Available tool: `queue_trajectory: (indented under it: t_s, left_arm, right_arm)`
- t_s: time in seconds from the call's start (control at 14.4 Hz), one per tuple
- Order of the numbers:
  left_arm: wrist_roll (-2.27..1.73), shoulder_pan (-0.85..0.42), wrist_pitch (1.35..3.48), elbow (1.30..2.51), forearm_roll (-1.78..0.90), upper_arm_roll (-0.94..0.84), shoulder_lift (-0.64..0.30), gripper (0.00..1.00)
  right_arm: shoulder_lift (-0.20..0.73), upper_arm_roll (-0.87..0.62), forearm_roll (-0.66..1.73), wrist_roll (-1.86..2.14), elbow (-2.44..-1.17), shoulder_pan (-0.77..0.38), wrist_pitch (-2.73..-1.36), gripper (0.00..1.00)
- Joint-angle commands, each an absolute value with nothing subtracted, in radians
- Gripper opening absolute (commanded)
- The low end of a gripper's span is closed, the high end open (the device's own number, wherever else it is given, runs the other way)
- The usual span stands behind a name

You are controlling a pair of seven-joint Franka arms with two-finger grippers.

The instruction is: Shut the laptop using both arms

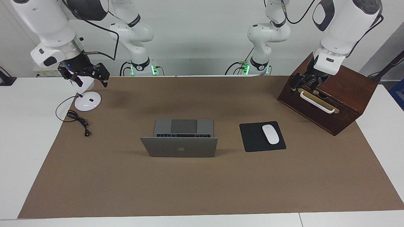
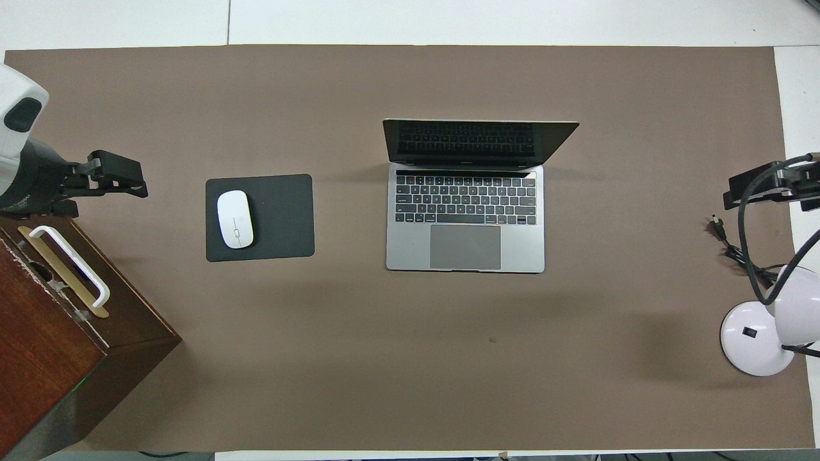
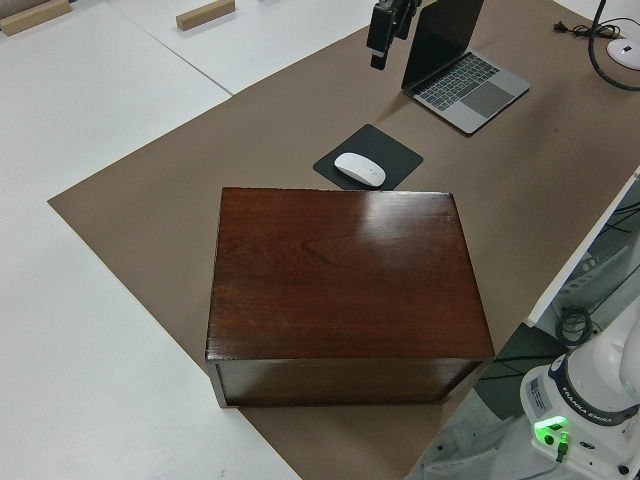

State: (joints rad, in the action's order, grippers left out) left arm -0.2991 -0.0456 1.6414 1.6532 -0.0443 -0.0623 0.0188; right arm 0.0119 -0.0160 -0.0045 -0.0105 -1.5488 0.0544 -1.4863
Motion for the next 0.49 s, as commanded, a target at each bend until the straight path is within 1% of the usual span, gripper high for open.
queue_trajectory:
  t_s: [0.0,0.42]
  left_arm:
    - [-0.287,-0.052,1.637,1.640,-0.037,-0.054,0.018,1.00]
    - [-0.291,-0.055,1.689,1.651,-0.037,-0.064,0.026,1.00]
  right_arm:
    - [-0.008,-0.021,0.008,-0.014,-1.574,0.063,-1.493,1.00]
    - [-0.008,-0.021,0.006,-0.012,-1.574,0.063,-1.494,1.00]
